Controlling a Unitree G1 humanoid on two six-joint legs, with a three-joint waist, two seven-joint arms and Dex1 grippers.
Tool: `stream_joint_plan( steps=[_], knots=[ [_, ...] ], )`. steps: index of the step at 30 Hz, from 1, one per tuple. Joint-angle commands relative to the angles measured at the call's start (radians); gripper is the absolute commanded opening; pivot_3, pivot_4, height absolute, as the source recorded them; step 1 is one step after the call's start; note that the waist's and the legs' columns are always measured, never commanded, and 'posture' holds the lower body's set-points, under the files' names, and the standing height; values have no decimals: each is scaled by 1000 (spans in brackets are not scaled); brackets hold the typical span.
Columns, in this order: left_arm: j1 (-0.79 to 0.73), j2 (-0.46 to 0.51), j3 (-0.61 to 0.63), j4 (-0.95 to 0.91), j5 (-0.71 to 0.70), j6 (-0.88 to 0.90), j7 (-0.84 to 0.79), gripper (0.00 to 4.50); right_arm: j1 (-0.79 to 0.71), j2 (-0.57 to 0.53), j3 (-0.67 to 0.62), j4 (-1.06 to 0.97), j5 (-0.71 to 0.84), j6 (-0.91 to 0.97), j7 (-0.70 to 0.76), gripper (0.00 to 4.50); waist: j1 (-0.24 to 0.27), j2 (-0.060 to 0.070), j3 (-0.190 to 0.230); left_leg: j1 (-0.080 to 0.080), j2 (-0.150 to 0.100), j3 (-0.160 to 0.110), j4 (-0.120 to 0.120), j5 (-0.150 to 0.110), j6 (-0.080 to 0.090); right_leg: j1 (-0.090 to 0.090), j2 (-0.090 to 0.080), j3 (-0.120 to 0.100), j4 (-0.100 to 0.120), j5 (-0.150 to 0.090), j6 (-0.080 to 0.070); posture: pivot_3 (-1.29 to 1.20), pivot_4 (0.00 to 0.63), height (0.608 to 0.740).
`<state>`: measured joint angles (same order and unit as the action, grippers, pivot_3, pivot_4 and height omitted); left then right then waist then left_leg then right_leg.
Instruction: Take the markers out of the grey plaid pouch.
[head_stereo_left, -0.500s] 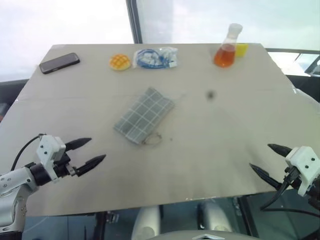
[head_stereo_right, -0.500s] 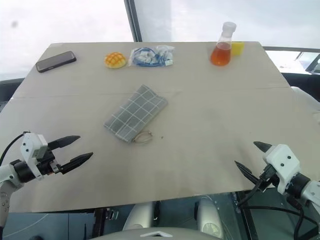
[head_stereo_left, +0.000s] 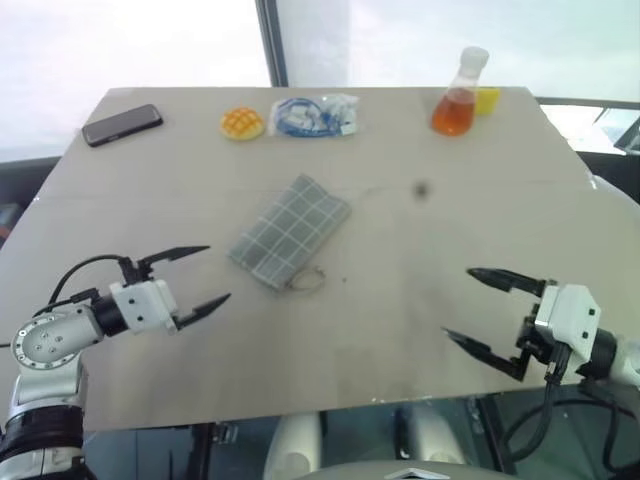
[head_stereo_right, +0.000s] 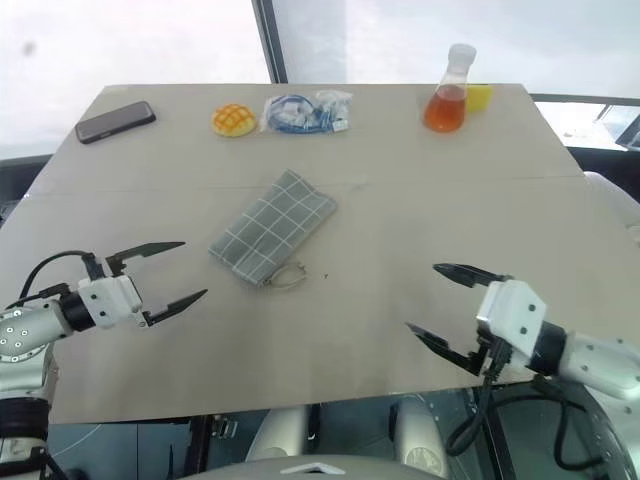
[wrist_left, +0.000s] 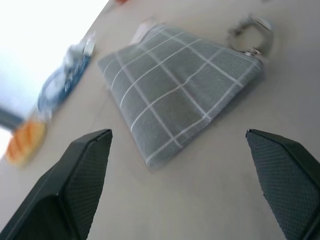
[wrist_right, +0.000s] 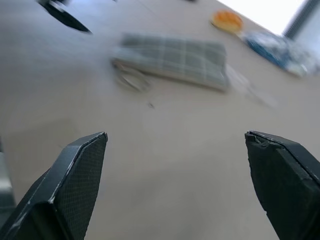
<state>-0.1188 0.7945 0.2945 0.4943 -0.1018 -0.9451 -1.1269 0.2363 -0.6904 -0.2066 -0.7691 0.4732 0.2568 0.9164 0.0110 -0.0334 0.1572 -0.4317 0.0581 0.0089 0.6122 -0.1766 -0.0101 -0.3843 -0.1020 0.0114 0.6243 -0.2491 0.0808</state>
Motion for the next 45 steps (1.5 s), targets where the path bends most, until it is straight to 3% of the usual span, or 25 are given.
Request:
stream_joint_plan(
  steps=[1,8,11,15,16,17,22,24,25,28,29,31,34,38,42,43,45],
  knots=[
    [-73,6,-55,100,120,-220,90,4456,-101,-12,71,-6,29,-15,28,4500,3,0,0,0,0,0,0,0,0,0,0,0,0,0,0,0,150,740],
    [-158,-48,-85,198,468,-398,399,4456,-190,-15,148,-3,26,-8,31,4500,8,0,0,0,0,0,0,1,1,2,1,-1,1,0,1,0,150,740],
    [-167,-71,-95,128,682,-336,567,4456,-203,-12,158,2,16,-12,18,4500,7,1,-1,1,0,-1,0,1,1,3,1,-1,2,0,1,0,150,740],
    [-169,-96,-161,36,798,-210,693,4456,-200,-12,166,2,1,-16,4,4500,10,6,-4,3,0,0,2,1,1,4,1,-1,3,0,1,0,150,740],
    [-171,-96,-179,24,804,-185,709,3936,-197,-13,168,0,-3,-17,1,4500,10,7,-4,2,0,0,2,1,0,4,1,-1,3,0,1,0,150,740],
    [-174,-90,-202,15,811,-164,716,3744,-196,-13,170,-2,-6,-16,-3,4500,9,7,-5,2,0,0,2,1,0,4,1,-1,3,0,1,0,150,740],
    [-207,-62,-278,51,798,-117,791,1302,-195,-9,178,-8,-5,12,-31,4500,12,10,-7,3,0,0,2,1,0,4,1,-1,3,1,2,0,150,740],
    [-222,-53,-299,75,767,-121,812,258,-199,-6,184,-10,-3,37,-58,4500,15,15,-10,3,0,0,2,1,1,5,1,-1,3,1,2,0,150,740],
    [-232,-58,-306,81,722,-129,812,42,-201,-9,186,-16,11,82,-81,4500,18,17,-11,3,0,0,2,1,1,4,1,-1,3,1,2,0,150,740],
    [-248,-96,-336,52,469,-88,727,42,-220,-25,183,-52,10,223,-181,4500,19,17,-11,3,0,0,2,1,1,4,1,-1,4,1,2,0,150,740],
    [-245,-108,-367,-7,322,-25,641,42,-247,-20,186,-71,-20,294,-254,4500,19,16,-11,2,0,0,3,1,0,4,1,-1,4,1,2,0,150,740],
    [-237,-144,-405,-152,47,164,484,42,-323,-2,180,-88,41,448,-343,4500,15,14,-9,1,0,0,5,1,0,3,1,0,4,1,1,0,150,740],
    [-234,-179,-434,-345,-220,479,344,42,-463,48,164,-61,157,664,-443,4500,5,10,-8,-1,0,-1,6,1,1,4,1,0,4,1,1,0,150,740],
    [-222,-210,-436,-440,-286,657,295,42,-616,142,164,12,235,867,-552,4500,-6,11,-8,0,1,-2,4,1,1,4,4,1,4,1,2,0,150,740],
    [-195,-252,-432,-457,-244,668,296,42,-711,209,206,58,275,948,-577,4500,-10,11,-8,0,2,-4,2,1,1,4,7,1,4,3,5,0,150,740],
    [-196,-263,-431,-460,-239,677,300,14,-727,219,215,66,290,968,-573,4238,-11,11,-8,0,3,-4,2,1,1,4,8,1,4,3,5,0,150,740],
    [-208,-285,-431,-453,-222,684,306,14,-750,234,248,76,320,1008,-556,4238,-8,11,-8,-1,3,-4,2,1,1,4,8,0,4,3,5,0,150,740]
  ],
)
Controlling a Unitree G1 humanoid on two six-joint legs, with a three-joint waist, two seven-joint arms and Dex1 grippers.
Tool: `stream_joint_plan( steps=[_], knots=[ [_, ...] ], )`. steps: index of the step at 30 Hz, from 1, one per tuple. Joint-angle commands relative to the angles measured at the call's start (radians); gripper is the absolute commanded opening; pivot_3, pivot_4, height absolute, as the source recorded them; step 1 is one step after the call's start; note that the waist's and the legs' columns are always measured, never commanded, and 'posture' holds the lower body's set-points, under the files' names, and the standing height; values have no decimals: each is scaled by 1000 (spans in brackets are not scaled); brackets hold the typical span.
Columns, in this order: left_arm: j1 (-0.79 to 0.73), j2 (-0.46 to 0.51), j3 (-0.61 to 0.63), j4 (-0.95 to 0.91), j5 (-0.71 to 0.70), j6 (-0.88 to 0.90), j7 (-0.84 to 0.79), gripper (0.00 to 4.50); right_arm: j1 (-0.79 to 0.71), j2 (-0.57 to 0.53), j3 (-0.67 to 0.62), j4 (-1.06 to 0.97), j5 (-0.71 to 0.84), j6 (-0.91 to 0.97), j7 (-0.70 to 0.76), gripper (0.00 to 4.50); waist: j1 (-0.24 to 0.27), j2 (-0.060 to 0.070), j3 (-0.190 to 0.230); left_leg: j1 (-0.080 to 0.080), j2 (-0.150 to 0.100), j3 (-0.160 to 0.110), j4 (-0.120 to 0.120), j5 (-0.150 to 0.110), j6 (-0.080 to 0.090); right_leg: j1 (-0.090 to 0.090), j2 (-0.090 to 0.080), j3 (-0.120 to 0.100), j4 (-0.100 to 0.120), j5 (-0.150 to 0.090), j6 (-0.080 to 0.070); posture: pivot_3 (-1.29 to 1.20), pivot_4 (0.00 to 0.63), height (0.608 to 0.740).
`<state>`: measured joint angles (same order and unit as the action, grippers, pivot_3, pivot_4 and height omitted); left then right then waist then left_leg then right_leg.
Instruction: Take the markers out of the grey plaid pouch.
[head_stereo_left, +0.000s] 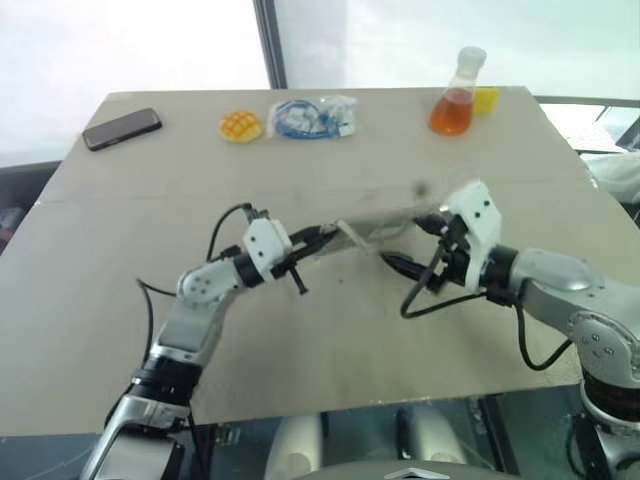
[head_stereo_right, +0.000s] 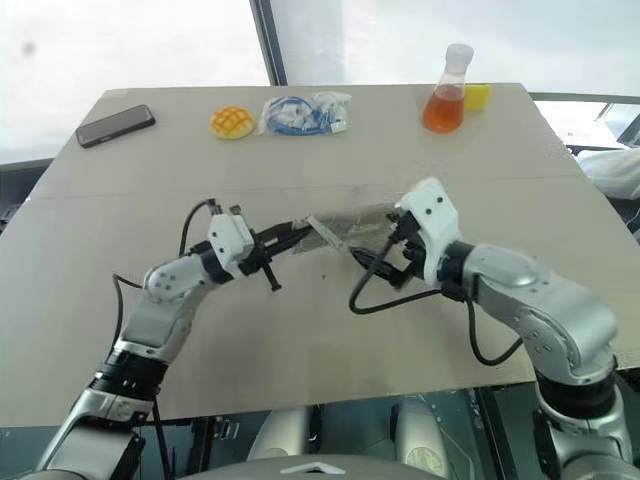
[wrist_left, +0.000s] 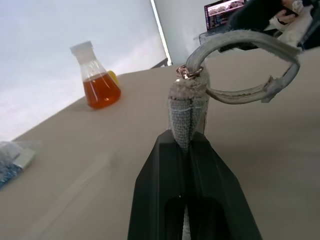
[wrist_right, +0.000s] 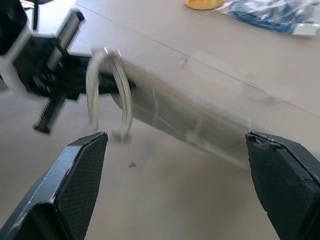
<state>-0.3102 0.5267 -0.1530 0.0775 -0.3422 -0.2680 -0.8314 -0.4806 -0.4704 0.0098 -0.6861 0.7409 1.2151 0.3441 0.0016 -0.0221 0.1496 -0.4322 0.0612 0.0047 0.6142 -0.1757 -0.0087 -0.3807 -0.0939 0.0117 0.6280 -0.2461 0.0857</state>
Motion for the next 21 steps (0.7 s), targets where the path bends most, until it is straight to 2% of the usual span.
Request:
stream_joint_plan(
  steps=[1,8,16,21],
  knots=[
    [-21,-26,15,-33,28,6,11,14,-40,23,49,-1,60,59,21,4238,2,0,0,0,0,0,0,0,0,0,0,0,0,0,0,0,150,740],
    [-13,-57,20,-35,73,-8,10,14,-54,98,45,38,71,84,-24,4238,2,0,0,0,0,0,1,0,0,0,0,1,0,-2,-4,0,150,740],
    [-4,-65,32,-30,88,-22,4,14,-63,79,80,43,-12,34,-61,4238,0,0,0,0,0,0,1,0,0,0,0,1,-1,-2,-4,0,150,740],
    [-2,-72,32,-27,98,-32,6,14,-59,85,84,42,-6,13,-29,4238,-4,0,0,0,0,0,1,0,0,0,0,1,-1,-2,-4,0,150,740]
  ],
)
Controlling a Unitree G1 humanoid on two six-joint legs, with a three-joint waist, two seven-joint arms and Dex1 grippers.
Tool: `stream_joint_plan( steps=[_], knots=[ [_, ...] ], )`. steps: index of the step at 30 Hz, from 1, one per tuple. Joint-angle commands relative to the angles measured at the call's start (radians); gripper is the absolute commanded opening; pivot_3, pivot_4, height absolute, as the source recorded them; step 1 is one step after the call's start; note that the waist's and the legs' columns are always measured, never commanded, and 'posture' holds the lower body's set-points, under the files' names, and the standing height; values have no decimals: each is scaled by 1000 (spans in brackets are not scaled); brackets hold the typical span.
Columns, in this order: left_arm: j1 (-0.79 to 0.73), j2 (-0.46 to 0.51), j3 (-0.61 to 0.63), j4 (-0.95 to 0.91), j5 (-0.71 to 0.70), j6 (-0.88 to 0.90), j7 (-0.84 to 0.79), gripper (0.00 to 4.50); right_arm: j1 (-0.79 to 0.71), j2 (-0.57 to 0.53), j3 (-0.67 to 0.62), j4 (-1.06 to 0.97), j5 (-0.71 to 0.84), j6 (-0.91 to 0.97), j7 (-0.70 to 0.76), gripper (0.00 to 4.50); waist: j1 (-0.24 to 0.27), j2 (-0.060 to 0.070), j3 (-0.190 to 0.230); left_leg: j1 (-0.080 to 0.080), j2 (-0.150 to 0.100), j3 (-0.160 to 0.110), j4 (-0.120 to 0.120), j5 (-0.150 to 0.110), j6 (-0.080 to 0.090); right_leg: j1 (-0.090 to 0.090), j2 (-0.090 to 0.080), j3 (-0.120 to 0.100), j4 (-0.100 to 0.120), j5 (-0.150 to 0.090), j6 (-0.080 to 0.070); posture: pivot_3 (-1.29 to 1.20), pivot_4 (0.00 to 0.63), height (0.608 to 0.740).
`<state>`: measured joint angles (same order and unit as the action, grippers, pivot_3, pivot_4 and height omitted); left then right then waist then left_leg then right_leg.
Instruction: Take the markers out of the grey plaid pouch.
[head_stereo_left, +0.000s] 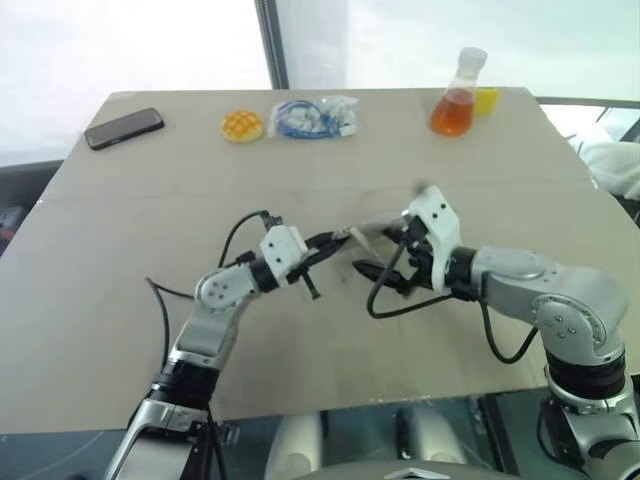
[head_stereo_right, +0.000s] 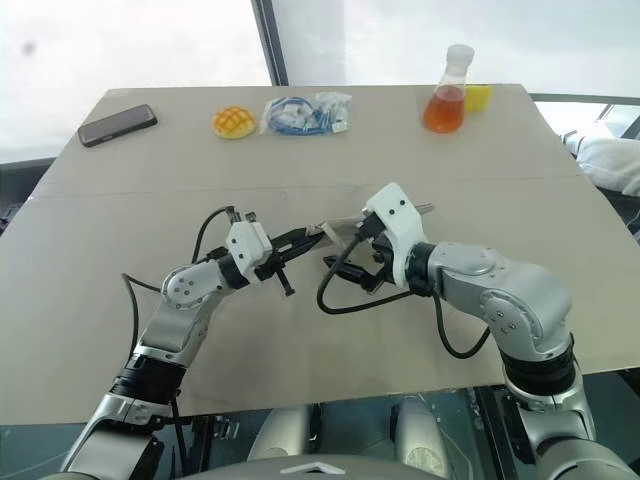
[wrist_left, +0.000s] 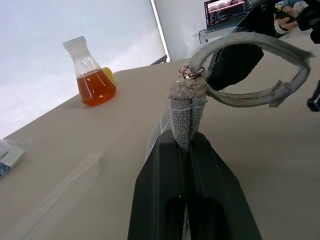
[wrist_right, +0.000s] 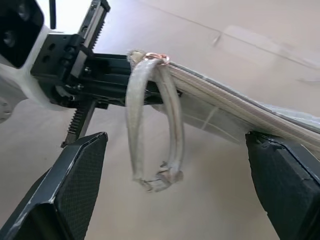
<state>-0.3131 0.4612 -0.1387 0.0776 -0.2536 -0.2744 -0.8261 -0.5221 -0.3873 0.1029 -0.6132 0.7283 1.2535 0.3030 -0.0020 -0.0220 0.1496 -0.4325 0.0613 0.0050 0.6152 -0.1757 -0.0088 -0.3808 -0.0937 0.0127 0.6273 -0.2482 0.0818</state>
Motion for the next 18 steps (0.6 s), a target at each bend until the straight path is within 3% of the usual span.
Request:
stream_joint_plan(
  steps=[1,18],
  knots=[
    [1,-8,19,-26,10,-25,1,14,-19,3,-10,-32,8,-25,13,4238,0,0,0,0,0,0,0,0,0,0,0,0,0,0,0,0,150,740],
    [-5,-24,29,-13,26,-27,1,14,-41,-2,34,-49,-99,-166,14,4238,-6,0,0,0,0,0,-1,0,0,0,0,0,-1,0,0,0,150,740]
  ],
)
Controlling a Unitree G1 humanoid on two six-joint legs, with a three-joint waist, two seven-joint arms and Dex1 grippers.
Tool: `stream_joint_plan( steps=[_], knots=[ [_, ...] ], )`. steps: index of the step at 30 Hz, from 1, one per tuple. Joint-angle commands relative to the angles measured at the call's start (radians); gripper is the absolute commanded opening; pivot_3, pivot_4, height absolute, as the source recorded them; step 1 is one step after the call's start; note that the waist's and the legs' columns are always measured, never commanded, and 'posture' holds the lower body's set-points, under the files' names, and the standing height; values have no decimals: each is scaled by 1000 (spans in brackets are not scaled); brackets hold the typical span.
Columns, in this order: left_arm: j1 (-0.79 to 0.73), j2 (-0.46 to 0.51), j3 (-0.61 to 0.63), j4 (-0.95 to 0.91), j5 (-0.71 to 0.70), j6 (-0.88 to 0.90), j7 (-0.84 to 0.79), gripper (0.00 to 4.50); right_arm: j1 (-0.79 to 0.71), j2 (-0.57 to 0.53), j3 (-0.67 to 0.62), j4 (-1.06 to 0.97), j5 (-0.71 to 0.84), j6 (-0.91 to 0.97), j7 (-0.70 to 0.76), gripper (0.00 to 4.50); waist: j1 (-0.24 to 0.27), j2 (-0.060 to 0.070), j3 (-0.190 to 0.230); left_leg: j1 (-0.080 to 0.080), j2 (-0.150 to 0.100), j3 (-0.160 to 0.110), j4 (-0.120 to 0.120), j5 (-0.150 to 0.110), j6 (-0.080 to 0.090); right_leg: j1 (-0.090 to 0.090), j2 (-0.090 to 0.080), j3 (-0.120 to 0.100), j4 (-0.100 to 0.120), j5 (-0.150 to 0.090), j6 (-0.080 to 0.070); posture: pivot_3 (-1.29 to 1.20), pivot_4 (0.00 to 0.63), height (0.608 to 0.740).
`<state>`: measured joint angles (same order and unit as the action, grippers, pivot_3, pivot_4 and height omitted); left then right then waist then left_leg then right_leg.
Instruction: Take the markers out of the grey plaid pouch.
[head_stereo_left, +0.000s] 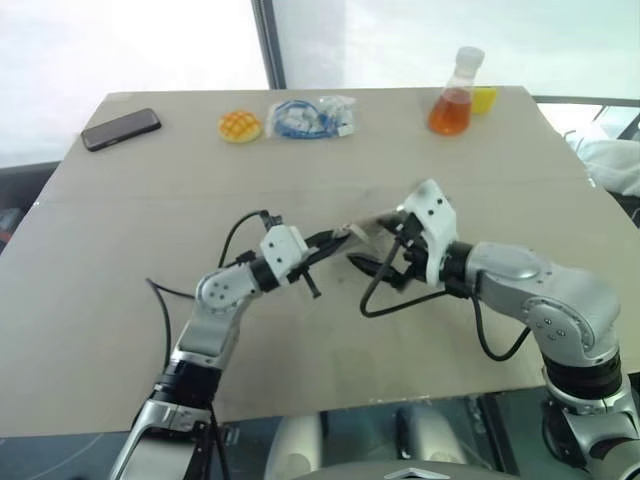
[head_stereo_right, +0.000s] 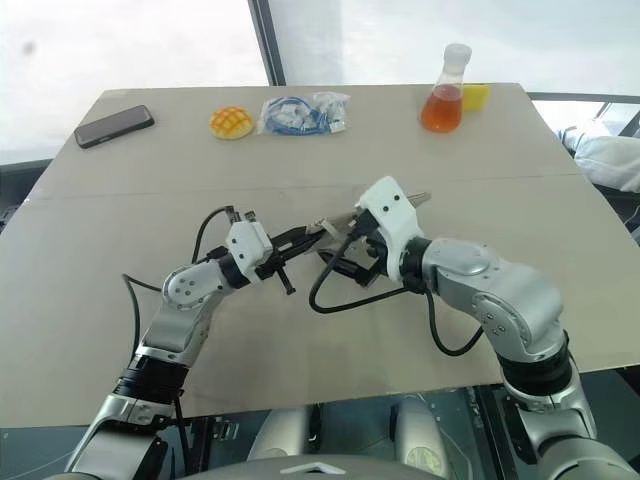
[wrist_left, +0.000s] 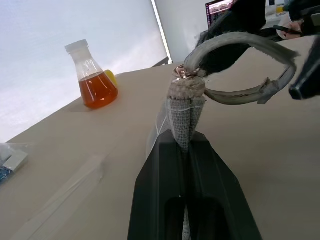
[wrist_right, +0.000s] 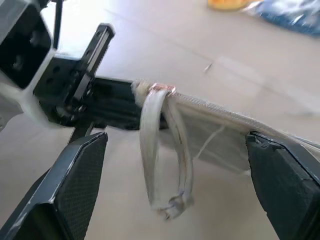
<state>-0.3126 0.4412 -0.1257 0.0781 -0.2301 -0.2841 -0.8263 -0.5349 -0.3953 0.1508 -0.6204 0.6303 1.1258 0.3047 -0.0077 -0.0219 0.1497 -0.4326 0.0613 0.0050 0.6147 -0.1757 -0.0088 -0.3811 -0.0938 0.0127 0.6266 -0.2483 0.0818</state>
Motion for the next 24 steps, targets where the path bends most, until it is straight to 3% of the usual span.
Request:
stream_joint_plan(
  steps=[1,13,16,19,20,21,24],
  knots=[
    [-7,-6,16,-12,4,-18,1,14,-29,6,-15,-44,-2,-41,13,4238,-1,0,0,0,0,0,0,0,0,0,0,0,0,0,0,0,150,740],
    [-3,-12,18,-24,9,-13,2,0,-28,-8,-16,-65,20,-31,42,4343,-1,0,0,0,0,0,-1,0,0,0,0,0,0,0,0,0,150,740],
    [0,-11,19,-29,9,-10,5,0,-15,-3,-29,-73,50,-18,53,3555,-1,0,0,0,0,0,-1,0,0,0,0,0,-1,0,0,0,150,740],
    [3,-9,20,-36,9,-6,7,0,-11,-17,-17,-76,33,-24,41,1980,-1,0,0,0,0,0,-1,0,0,0,0,0,-1,0,0,0,150,740],
    [3,-9,21,-38,8,-5,7,0,-11,-25,-8,-76,23,-31,41,1815,-1,0,0,0,0,0,-1,0,0,0,0,0,-1,0,0,0,150,740],
    [4,-9,20,-40,8,-5,8,0,-10,-30,-2,-75,17,-36,41,1373,-1,0,0,0,0,0,-1,0,0,0,0,0,-1,0,0,0,150,740],
    [5,-9,20,-43,8,-3,10,0,-9,-38,9,-67,1,-46,44,1373,-2,0,0,0,0,0,-1,0,0,0,0,0,-1,0,0,0,150,740]
  ],
)
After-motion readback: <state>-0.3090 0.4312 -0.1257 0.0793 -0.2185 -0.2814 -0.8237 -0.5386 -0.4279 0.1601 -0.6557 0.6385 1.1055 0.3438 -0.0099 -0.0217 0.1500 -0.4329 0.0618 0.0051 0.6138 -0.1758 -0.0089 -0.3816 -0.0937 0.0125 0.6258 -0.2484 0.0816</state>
